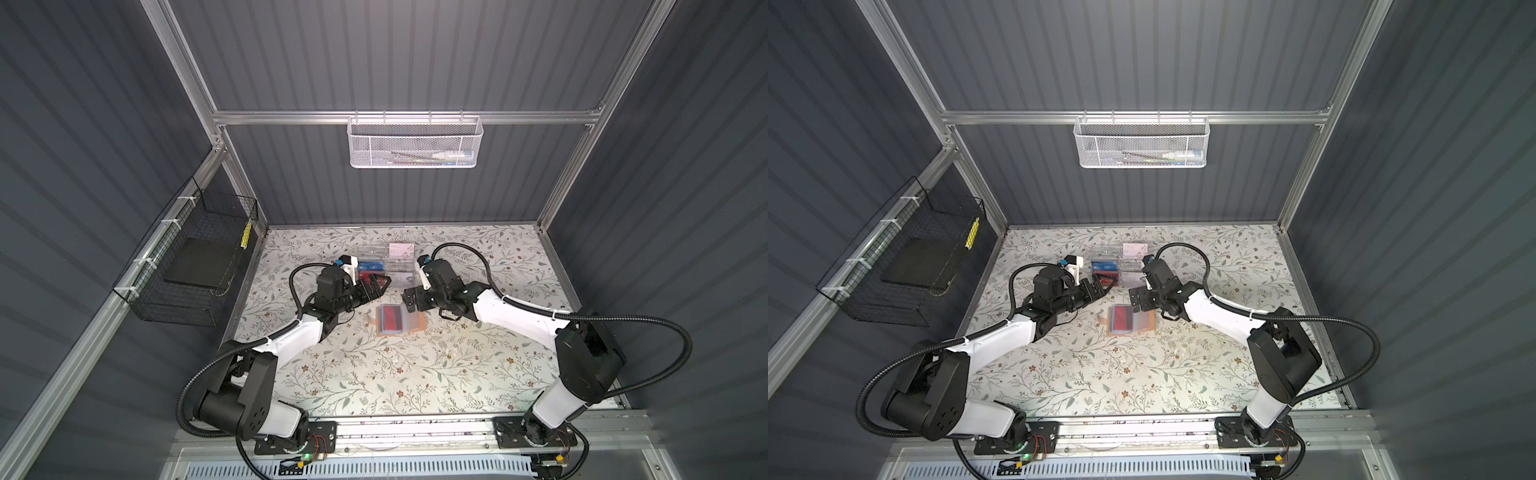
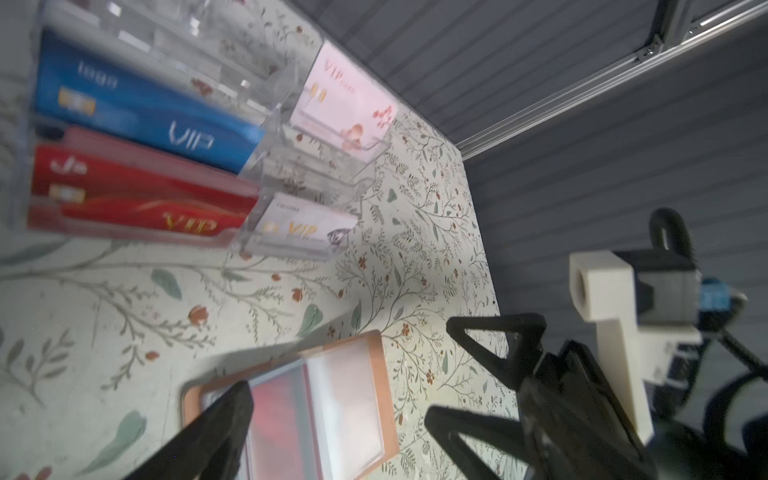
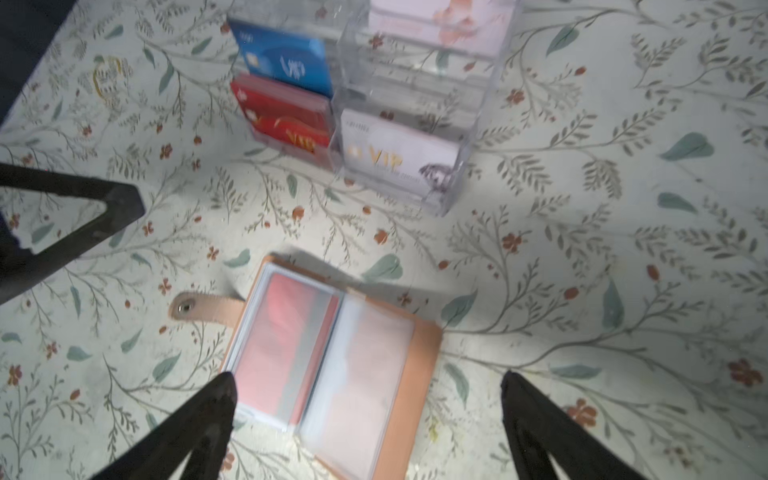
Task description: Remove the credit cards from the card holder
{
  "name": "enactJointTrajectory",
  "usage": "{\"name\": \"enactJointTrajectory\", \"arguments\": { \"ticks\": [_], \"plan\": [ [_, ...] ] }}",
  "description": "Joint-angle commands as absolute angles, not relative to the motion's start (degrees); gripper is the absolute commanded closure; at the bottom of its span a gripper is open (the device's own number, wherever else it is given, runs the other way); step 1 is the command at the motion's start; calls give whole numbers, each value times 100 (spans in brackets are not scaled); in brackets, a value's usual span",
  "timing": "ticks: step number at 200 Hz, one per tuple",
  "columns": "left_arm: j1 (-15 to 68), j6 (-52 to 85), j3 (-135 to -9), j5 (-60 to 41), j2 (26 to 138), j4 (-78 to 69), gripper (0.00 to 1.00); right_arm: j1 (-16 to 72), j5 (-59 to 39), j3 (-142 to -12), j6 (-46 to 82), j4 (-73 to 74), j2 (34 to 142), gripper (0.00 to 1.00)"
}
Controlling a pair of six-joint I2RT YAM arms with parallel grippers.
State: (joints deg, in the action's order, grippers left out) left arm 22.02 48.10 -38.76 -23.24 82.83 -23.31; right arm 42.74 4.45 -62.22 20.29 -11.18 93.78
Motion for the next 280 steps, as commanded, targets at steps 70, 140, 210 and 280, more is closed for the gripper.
{"name": "enactJointTrajectory", "arguments": {
  "ticks": [70, 140, 210, 280],
  "plan": [
    [2250, 6452, -3342, -2716, 8940, -3601, 0, 5420, 2006, -5215, 2723, -153, 9548, 1],
    [2294, 6670, -3161, -2707, 9237, -3724, 0, 5587, 2302, -5431, 2974, 121, 10000, 1],
    [2294, 6874, -2912, -2597, 9571, -3965, 0, 5791, 2494, -5691, 2834, 154, 10185, 1],
    [2276, 7080, -2708, -2489, 9872, -4318, 0, 5827, 2487, -5941, 2909, 190, 10567, 1]
  ]
}}
